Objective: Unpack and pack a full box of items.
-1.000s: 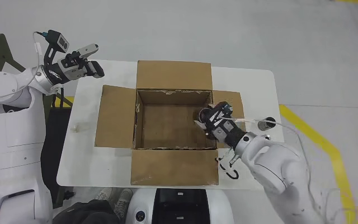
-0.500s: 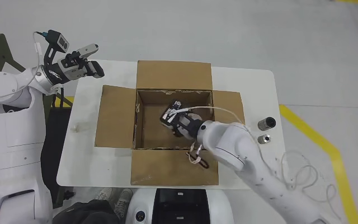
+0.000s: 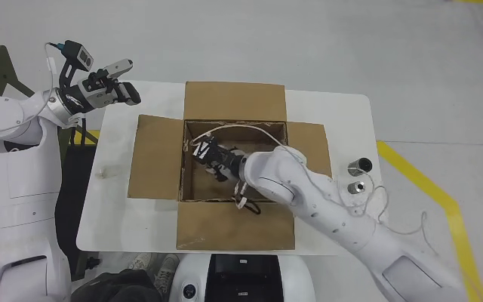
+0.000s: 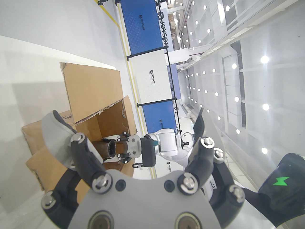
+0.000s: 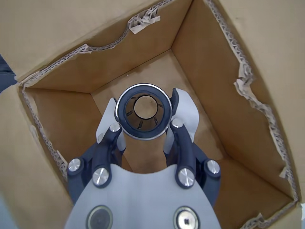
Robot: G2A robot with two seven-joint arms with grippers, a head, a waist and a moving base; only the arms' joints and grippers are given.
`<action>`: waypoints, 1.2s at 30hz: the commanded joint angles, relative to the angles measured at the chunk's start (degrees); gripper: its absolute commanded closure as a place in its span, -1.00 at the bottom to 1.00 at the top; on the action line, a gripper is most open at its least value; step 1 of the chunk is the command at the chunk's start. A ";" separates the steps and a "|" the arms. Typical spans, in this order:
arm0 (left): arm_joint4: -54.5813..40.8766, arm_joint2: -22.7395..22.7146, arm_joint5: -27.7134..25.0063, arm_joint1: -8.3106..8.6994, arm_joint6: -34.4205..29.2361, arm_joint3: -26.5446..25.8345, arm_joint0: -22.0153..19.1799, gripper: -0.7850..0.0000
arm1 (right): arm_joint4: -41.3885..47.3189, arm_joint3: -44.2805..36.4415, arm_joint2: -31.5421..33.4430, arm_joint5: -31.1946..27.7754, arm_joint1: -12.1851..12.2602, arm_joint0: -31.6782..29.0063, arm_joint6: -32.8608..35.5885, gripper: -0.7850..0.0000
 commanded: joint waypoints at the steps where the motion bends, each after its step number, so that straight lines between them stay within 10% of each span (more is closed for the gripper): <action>1: 0.00 0.00 0.00 0.00 0.00 0.00 0.00 -1.00 | 1.48 2.56 -0.83 -0.14 -0.78 0.79 -0.76 1.00; 23: 0.00 0.00 0.00 0.00 0.00 0.00 0.00 -1.00 | 6.86 19.74 -4.48 -1.63 -6.76 5.27 -5.81 0.98; 36: 0.00 0.00 0.00 0.00 0.00 0.00 0.00 -1.00 | 4.70 21.80 -3.78 -1.72 -7.63 4.02 -6.51 -0.02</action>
